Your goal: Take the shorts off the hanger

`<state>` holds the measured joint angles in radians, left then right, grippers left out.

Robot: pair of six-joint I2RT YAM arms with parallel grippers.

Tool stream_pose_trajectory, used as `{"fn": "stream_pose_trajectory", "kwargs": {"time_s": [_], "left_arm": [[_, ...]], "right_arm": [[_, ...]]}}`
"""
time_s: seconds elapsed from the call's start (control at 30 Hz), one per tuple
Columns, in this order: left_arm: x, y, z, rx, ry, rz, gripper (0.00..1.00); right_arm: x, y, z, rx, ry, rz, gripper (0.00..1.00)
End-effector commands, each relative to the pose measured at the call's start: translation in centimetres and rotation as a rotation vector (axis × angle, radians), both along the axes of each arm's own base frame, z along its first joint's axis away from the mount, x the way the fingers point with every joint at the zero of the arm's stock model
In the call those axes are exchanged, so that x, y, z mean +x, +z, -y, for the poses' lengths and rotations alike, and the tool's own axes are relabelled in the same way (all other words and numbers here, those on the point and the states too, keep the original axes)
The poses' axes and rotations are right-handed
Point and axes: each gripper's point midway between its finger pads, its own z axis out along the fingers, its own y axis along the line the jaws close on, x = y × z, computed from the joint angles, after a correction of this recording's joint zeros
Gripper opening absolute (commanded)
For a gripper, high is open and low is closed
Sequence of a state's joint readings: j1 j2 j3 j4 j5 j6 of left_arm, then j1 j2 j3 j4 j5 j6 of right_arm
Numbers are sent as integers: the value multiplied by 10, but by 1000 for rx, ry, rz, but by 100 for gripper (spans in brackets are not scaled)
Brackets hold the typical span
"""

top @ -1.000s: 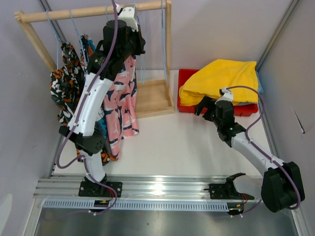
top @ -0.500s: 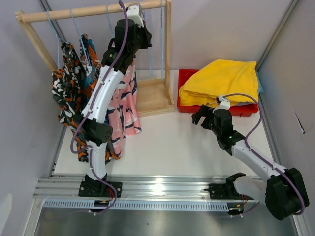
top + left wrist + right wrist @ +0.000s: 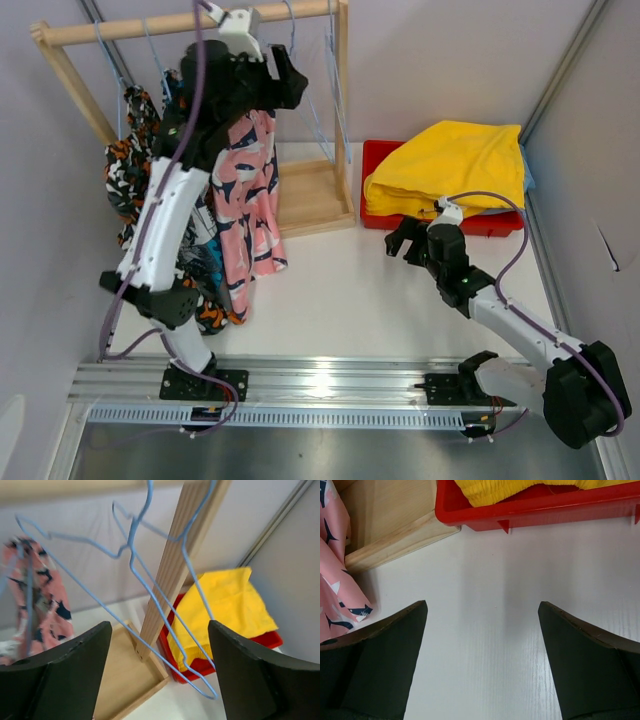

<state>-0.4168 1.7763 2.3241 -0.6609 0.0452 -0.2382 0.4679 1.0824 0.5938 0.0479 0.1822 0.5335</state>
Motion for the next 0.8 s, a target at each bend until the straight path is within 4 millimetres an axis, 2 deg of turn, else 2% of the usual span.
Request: {"fn": "stream_pose_trajectory", "kwargs": {"time_s": [0.0,0.03,0.07,0.1,0.13,0.3,0.33,0.4,0.53,0.77], "left_arm": [[-72,98,-43,-34,34,228,85],[-73,95,-48,-10,46,229,86],[-83,102,-56,-8,55,247,88],[-82,101,-62,5,72,249,88],[-81,94,-67,28,80,231,89],[-62,70,-98,89,184,168,87],[-59,70,-103,88,202,173,87],[-47,58,-112,91,226,146,85],[-22,40,-119,94,243,98,80],[12,26,-123,81,244,55,77]], "right_arm": [[4,30,-6,27,-26,64,100],[3,30,-7,24,-26,64,99],[2,30,-7,22,-28,66,99],[0,30,-10,21,-23,65,99],[-1,30,-11,22,-19,63,100],[-7,35,-15,15,-11,74,99],[-7,36,-14,14,-15,78,99],[-13,30,-12,-6,-11,50,99],[-16,30,-8,-14,-13,53,99],[-21,23,-1,-39,-26,44,100]]}}
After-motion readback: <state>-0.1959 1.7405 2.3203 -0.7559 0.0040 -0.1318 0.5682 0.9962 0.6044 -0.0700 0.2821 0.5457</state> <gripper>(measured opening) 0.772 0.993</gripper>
